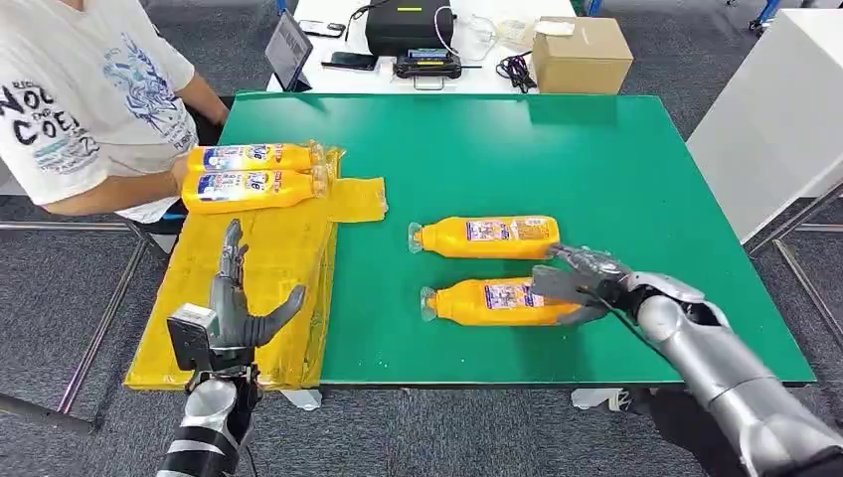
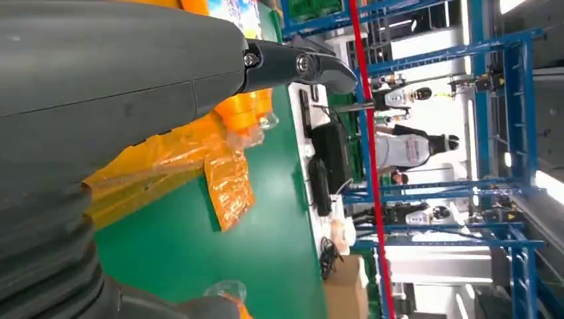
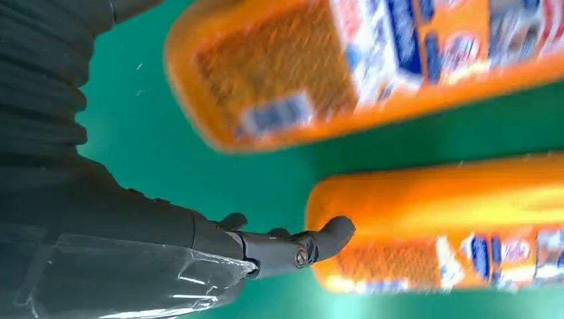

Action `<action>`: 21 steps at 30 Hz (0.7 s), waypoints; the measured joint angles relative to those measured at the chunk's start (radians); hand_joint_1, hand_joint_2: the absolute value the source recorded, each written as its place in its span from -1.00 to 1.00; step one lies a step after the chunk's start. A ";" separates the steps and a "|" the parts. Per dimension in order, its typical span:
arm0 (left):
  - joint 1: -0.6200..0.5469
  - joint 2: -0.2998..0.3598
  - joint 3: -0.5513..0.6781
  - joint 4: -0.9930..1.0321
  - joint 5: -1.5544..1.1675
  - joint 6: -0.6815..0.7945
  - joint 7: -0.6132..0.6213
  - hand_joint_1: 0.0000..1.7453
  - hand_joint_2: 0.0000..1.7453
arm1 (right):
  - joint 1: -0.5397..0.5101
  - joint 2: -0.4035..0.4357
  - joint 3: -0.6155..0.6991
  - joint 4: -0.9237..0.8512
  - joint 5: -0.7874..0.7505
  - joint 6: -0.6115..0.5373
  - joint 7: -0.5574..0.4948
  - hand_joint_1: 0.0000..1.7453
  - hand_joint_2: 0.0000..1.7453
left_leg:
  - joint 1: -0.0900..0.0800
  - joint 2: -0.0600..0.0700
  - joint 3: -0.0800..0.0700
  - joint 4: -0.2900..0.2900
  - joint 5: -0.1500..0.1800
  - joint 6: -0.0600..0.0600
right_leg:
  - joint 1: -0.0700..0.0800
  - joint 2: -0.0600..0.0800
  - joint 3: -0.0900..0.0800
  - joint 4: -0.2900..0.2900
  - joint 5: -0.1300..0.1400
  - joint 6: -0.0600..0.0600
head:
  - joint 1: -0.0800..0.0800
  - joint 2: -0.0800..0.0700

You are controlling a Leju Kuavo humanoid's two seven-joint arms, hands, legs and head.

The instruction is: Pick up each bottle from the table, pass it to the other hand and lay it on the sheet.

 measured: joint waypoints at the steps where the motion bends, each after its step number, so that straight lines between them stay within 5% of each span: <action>1: 0.000 0.000 0.000 0.000 0.002 -0.004 0.000 -1.00 1.00 | -0.006 -0.012 0.007 -0.012 -0.011 0.005 0.007 -1.00 1.00 | 0.000 0.000 0.000 0.000 0.000 0.000 | 0.000 0.000 0.000 0.000 0.000 0.000 | 0.000 0.000; 11: -0.008 -0.016 -0.003 0.023 0.050 -0.026 0.007 -1.00 1.00 | -0.067 -0.122 0.145 -0.093 -0.123 0.090 0.055 -1.00 1.00 | 0.000 0.000 0.000 0.000 0.000 0.000 | 0.000 0.000 0.000 0.000 0.000 0.000 | 0.000 0.000; 21: -0.018 -0.025 -0.032 0.066 0.050 -0.024 0.009 -1.00 1.00 | -0.067 -0.105 0.267 -0.054 -0.120 0.060 0.032 -1.00 1.00 | 0.000 0.000 0.000 0.000 0.000 0.000 | 0.000 0.000 0.000 0.000 0.000 0.000 | 0.000 0.000</action>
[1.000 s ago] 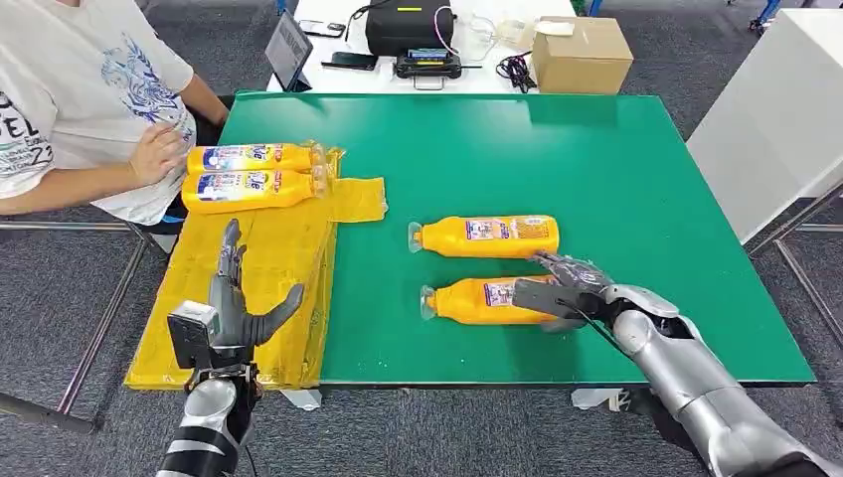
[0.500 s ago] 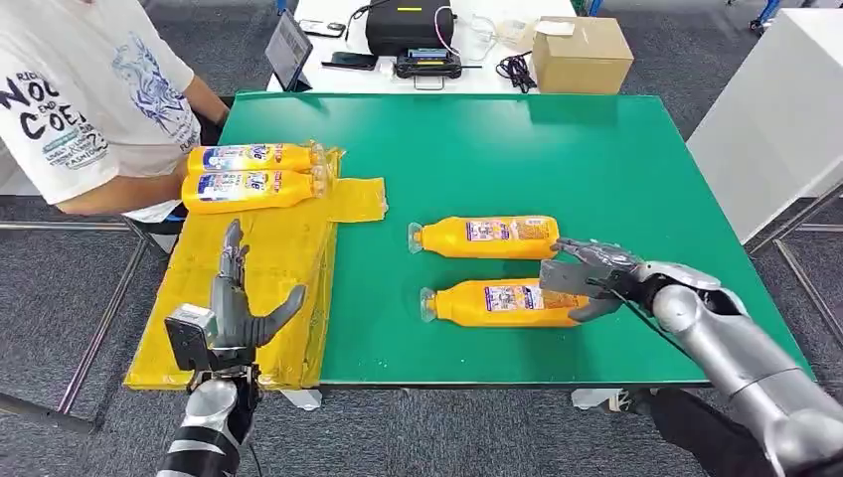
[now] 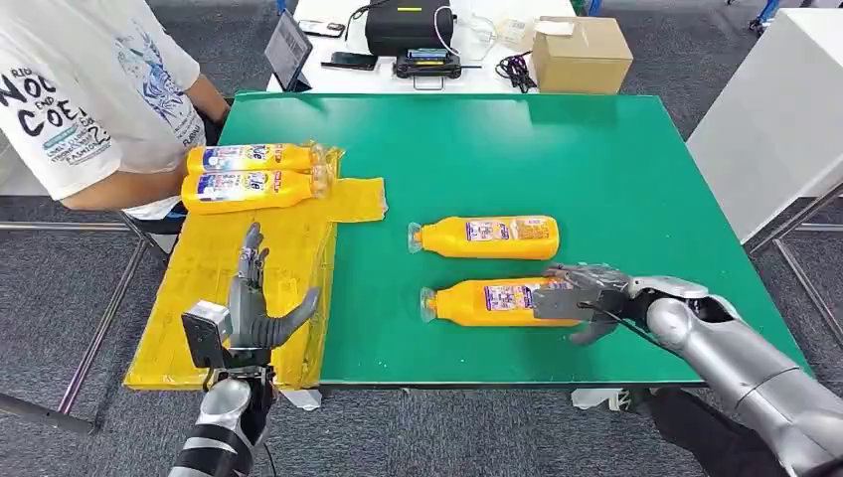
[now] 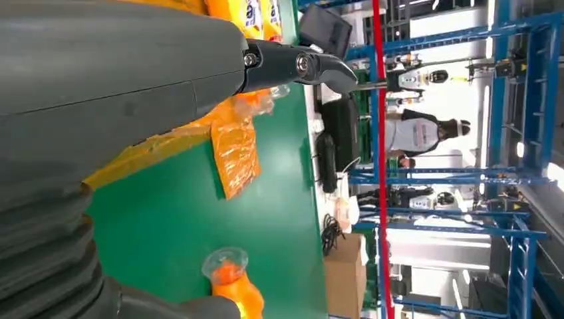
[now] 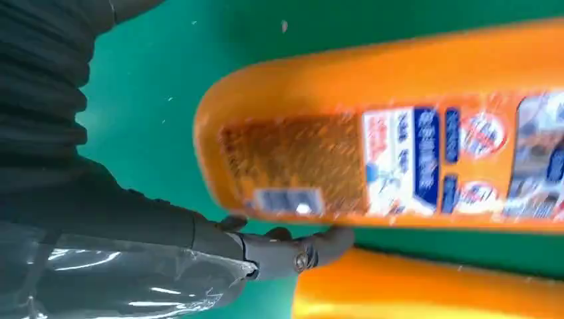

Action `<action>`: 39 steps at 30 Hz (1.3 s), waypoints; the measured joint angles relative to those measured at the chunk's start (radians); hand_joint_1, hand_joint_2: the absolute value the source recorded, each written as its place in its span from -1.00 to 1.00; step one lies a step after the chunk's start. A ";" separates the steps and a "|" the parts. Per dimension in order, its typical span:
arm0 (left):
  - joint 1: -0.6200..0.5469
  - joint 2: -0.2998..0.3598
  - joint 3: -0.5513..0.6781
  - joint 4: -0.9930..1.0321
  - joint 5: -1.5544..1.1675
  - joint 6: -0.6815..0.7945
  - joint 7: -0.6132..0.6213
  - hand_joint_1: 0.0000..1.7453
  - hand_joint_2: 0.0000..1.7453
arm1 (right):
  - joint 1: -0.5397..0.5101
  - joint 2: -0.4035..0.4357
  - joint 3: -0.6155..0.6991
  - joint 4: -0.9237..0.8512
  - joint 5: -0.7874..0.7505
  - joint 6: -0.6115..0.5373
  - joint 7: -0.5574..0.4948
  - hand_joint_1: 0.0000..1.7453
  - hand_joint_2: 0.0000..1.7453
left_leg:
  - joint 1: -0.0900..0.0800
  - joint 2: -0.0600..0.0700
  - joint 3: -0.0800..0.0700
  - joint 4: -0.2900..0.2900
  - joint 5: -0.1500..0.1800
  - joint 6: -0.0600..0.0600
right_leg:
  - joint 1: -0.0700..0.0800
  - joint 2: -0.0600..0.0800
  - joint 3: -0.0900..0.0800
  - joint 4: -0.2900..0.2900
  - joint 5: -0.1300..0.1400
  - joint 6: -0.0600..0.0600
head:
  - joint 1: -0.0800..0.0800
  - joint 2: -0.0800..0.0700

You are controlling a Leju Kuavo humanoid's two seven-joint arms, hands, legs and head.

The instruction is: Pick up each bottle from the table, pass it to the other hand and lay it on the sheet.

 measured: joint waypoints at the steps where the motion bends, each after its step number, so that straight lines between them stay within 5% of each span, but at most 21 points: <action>1: 0.000 0.000 -0.002 0.002 0.000 0.000 0.000 -1.00 1.00 | 0.000 0.003 0.007 0.005 0.000 -0.002 -0.002 -1.00 1.00 | 0.000 0.000 0.000 0.000 0.000 0.000 | 0.000 0.000 0.000 0.000 0.000 0.000 | 0.000 0.000; 24: -0.008 0.000 -0.018 0.027 -0.002 0.001 0.009 -1.00 1.00 | 0.002 0.103 0.072 0.113 0.056 -0.087 -0.043 -1.00 1.00 | 0.000 0.000 0.000 0.000 0.000 0.000 | 0.000 0.000 0.000 0.000 0.000 0.000 | 0.000 0.000; 25: -0.008 0.000 -0.018 0.030 -0.002 0.000 0.010 -1.00 1.00 | 0.003 0.106 0.072 0.116 0.062 -0.090 -0.041 -0.90 1.00 | 0.000 0.000 0.000 0.000 0.000 0.000 | 0.000 0.000 0.000 0.000 0.000 0.000 | 0.000 0.000; 27: -0.008 0.000 -0.018 0.036 -0.002 -0.003 0.013 -1.00 1.00 | 0.007 0.115 0.072 0.124 0.080 -0.103 -0.039 0.56 1.00 | 0.000 0.000 0.000 0.000 0.000 0.000 | 0.000 0.000 0.000 0.000 0.000 0.000 | 0.000 0.000; 28: -0.008 0.000 -0.018 0.039 -0.001 -0.005 0.015 -1.00 1.00 | 0.008 0.120 0.072 0.129 0.091 -0.113 -0.039 0.74 1.00 | 0.000 0.000 0.000 0.000 0.000 0.000 | 0.000 0.000 0.000 0.000 0.000 0.000 | 0.000 0.000; 36: -0.008 -0.004 -0.018 0.050 -0.003 -0.010 0.024 -1.00 1.00 | 0.020 0.166 0.063 0.172 0.145 -0.158 -0.049 1.00 1.00 | 0.000 0.009 0.007 0.000 -0.001 0.000 | 0.000 0.005 0.003 -0.001 0.000 -0.001 | 0.000 0.000; 38: -0.008 -0.006 -0.018 0.050 -0.003 -0.010 0.024 -1.00 1.00 | 0.021 0.172 0.060 0.179 0.146 -0.164 -0.050 0.86 1.00 | 0.000 0.010 0.008 0.000 -0.001 0.000 | 0.001 0.005 0.003 -0.001 0.002 -0.003 | 0.000 0.000; 39: -0.008 -0.006 -0.018 0.050 -0.005 -0.010 0.024 -1.00 1.00 | 0.024 0.174 0.055 0.181 0.147 -0.170 -0.054 0.96 1.00 | 0.000 0.010 0.008 0.000 -0.001 0.000 | 0.001 0.005 0.004 -0.001 0.002 -0.003 | 0.000 0.000</action>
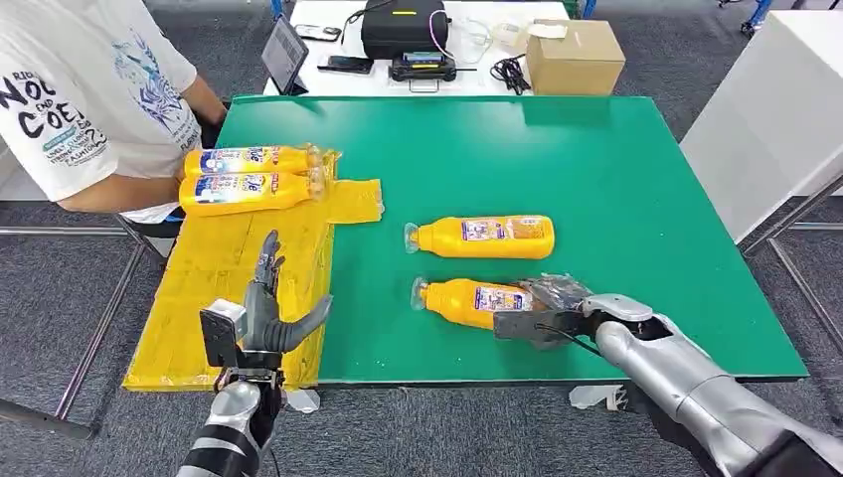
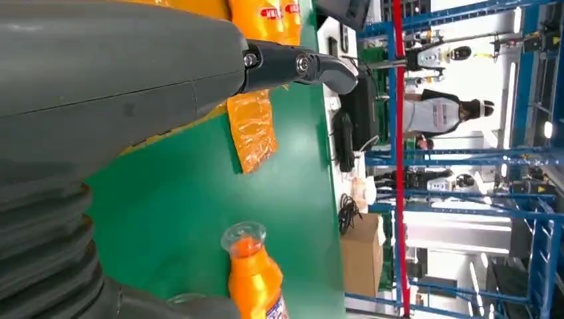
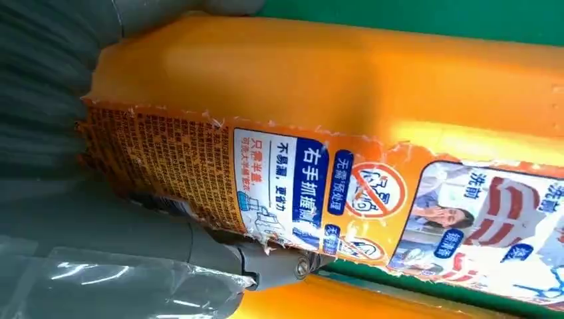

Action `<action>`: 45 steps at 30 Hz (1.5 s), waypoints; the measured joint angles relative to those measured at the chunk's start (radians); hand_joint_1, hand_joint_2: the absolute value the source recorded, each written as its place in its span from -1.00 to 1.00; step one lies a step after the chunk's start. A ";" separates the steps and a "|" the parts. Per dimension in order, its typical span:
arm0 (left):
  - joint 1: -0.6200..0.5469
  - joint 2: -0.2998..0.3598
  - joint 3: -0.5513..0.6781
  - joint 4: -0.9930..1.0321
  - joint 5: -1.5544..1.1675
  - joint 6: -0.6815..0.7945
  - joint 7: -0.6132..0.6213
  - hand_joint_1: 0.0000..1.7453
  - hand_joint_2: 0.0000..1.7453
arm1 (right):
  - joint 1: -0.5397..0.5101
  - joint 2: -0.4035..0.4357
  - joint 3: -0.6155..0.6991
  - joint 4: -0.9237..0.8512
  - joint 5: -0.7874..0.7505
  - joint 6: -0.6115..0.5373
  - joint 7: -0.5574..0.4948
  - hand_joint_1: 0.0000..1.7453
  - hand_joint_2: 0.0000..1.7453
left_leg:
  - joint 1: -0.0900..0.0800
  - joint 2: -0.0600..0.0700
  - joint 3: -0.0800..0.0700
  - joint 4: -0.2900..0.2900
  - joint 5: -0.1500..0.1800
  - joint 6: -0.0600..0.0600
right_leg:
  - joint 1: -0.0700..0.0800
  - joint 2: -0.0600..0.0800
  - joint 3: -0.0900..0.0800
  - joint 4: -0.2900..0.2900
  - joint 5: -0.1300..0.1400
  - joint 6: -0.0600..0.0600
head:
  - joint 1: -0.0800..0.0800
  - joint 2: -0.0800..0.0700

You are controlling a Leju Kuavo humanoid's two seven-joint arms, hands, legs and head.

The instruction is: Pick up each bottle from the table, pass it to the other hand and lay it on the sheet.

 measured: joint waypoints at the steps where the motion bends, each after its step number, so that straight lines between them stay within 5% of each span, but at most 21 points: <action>1: 0.000 0.000 0.000 0.000 0.000 -0.001 0.001 -1.00 1.00 | 0.005 0.003 -0.006 0.001 -0.004 -0.009 -0.011 1.00 1.00 | 0.000 0.000 0.000 0.000 0.000 0.000 | 0.000 0.000 0.000 0.000 0.000 0.000 | 0.000 0.000; 7: 0.024 0.000 0.004 -0.022 0.005 -0.004 0.008 -1.00 1.00 | 0.152 0.062 -0.181 -0.073 0.002 -0.177 -0.082 1.00 1.00 | 0.002 -0.001 0.000 0.000 0.000 0.000 | 0.002 0.000 0.002 0.000 0.000 0.000 | 0.000 0.000; 13: 0.048 0.000 0.008 -0.052 0.006 -0.013 0.015 -1.00 1.00 | 0.279 0.143 -0.349 -0.174 0.051 -0.193 -0.103 1.00 1.00 | 0.003 -0.003 -0.004 0.000 0.000 -0.001 | 0.002 0.001 -0.002 0.000 0.000 0.000 | 0.000 0.000; 28: 0.146 -0.013 0.015 -0.255 0.126 -0.091 0.085 -1.00 1.00 | 0.557 0.463 -0.674 -0.610 0.127 -0.549 -0.353 1.00 1.00 | 0.002 -0.003 -0.008 0.000 0.000 -0.001 | 0.001 0.000 -0.006 0.000 -0.001 -0.001 | 0.000 0.000; 37: 0.171 -0.008 -0.068 -0.331 0.205 -0.184 0.135 -1.00 1.00 | 0.637 0.532 -0.750 -0.626 0.103 -0.560 -0.416 1.00 1.00 | 0.002 -0.003 -0.008 -0.001 0.000 -0.001 | 0.002 0.000 -0.006 0.000 -0.001 -0.001 | 0.000 0.000; 45: 0.174 0.005 -0.151 -0.353 0.227 -0.253 0.166 -1.00 1.00 | 0.635 0.607 -0.753 -0.421 0.067 -0.460 -0.484 1.00 1.00 | 0.003 -0.002 -0.008 -0.001 0.000 -0.001 | 0.002 0.000 -0.007 0.001 -0.001 -0.001 | 0.000 0.000</action>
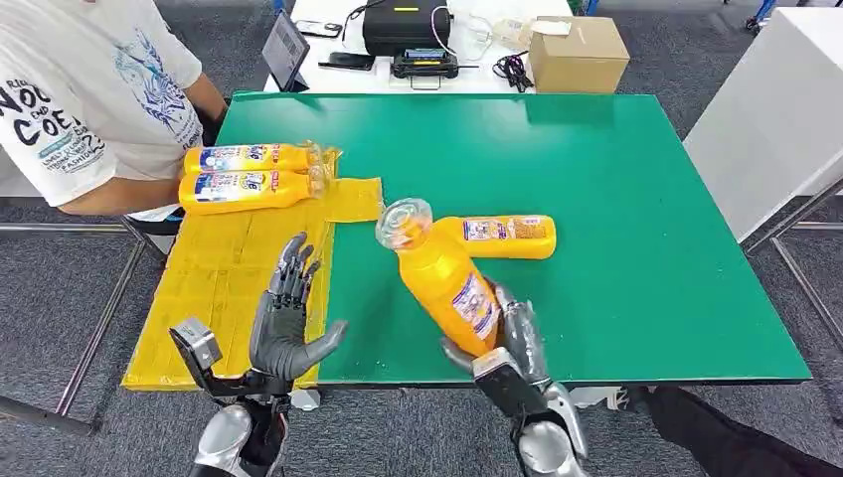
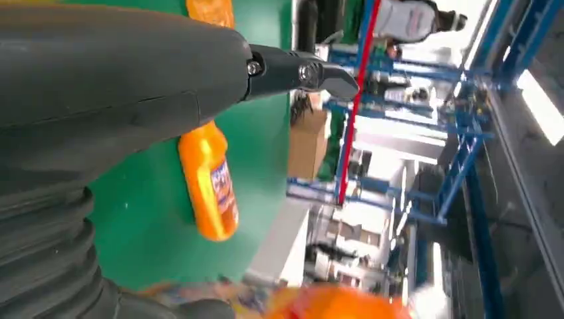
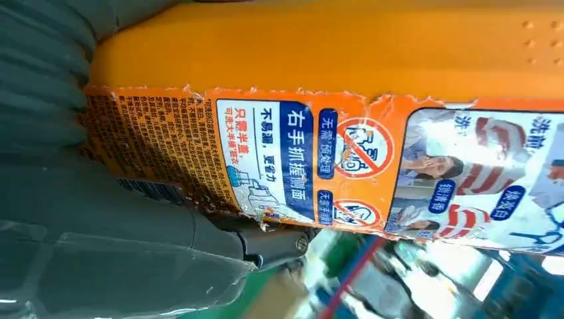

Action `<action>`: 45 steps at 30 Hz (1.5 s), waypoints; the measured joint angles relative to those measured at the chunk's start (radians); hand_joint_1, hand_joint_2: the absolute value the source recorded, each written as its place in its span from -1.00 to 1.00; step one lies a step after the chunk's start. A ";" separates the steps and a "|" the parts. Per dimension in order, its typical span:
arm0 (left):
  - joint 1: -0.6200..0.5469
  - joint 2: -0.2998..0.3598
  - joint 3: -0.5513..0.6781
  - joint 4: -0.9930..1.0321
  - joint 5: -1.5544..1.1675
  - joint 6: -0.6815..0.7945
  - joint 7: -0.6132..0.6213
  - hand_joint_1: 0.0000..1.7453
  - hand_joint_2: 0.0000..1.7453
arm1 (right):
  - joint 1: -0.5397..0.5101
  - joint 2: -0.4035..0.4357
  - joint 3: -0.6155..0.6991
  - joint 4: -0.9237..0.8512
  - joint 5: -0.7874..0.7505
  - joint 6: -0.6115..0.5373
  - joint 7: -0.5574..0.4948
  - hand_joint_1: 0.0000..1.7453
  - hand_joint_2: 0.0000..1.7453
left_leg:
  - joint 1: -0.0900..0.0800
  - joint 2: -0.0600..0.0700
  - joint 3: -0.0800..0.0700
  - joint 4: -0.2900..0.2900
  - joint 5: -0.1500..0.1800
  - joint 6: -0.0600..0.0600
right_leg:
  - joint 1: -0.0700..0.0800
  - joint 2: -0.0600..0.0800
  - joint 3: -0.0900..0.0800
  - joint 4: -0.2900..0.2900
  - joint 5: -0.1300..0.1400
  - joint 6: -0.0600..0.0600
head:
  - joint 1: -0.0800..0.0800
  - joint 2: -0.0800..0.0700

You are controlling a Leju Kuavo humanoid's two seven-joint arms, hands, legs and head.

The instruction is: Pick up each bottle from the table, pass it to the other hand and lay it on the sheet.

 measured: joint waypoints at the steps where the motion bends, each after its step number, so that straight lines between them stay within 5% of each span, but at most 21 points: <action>1: 0.000 0.002 -0.010 0.000 0.002 -0.010 0.003 -1.00 1.00 | -0.005 0.013 0.008 0.039 -0.001 0.009 -0.003 1.00 1.00 | 0.000 0.000 0.000 0.000 0.000 0.000 | 0.000 0.000 0.000 0.000 0.000 0.000 | 0.000 0.000; 13: 0.000 0.021 -0.060 0.001 -0.011 -0.048 0.015 -1.00 1.00 | -0.054 0.076 0.132 0.244 0.053 0.022 -0.001 1.00 1.00 | 0.000 0.000 0.000 0.000 0.000 0.000 | -0.001 0.000 0.000 0.000 0.000 0.000 | 0.000 0.000; 45: -0.009 0.022 -0.058 0.042 -0.022 -0.037 0.033 -1.00 1.00 | -0.089 0.085 0.184 0.312 0.046 0.036 0.018 1.00 1.00 | 0.000 0.000 0.000 0.000 0.000 0.000 | 0.000 0.000 0.000 0.000 0.000 0.000 | 0.000 0.000</action>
